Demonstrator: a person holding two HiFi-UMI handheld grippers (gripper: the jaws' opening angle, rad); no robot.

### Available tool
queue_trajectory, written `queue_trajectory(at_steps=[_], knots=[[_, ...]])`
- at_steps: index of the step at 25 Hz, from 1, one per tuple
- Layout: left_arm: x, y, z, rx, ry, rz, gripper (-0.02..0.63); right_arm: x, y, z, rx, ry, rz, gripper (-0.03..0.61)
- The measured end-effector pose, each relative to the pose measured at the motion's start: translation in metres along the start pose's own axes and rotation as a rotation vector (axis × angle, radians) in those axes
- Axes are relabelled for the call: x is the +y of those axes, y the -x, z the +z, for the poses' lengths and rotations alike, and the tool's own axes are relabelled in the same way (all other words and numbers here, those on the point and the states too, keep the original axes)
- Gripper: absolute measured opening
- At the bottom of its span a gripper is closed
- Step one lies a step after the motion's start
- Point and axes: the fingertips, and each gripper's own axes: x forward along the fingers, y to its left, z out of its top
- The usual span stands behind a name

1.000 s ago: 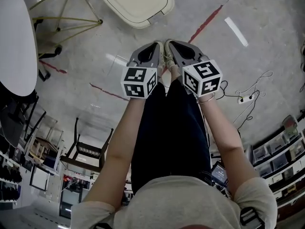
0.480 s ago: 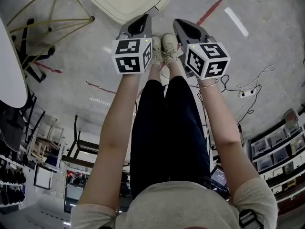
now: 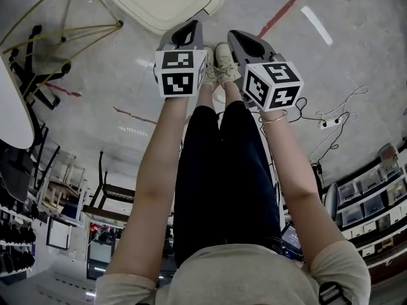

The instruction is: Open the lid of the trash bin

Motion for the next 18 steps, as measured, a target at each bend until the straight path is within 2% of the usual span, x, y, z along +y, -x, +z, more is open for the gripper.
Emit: queue_trajectory(at_steps=[2, 6, 10, 13, 18], knots=[[-0.001, 0.000, -0.001, 0.010, -0.011, 0.009, 0.009, -0.001, 0.001, 0.001, 0.004, 0.003, -0.001, 0.008], [-0.005, -0.003, -0.004, 0.014, -0.101, 0.038, 0.009, -0.006, 0.002, 0.002, 0.012, 0.008, -0.019, 0.008], [-0.003, -0.004, -0.008, 0.037, -0.126, 0.093, 0.009, -0.004, 0.000, 0.003, 0.017, 0.013, -0.022, 0.008], [-0.003, -0.005, -0.008, 0.058, -0.112, 0.116, 0.009, -0.002, 0.001, 0.004, 0.021, 0.019, -0.024, 0.008], [0.000, -0.005, -0.007, 0.042, -0.061, 0.097, 0.009, 0.004, 0.003, 0.005, 0.024, 0.040, -0.014, 0.008]])
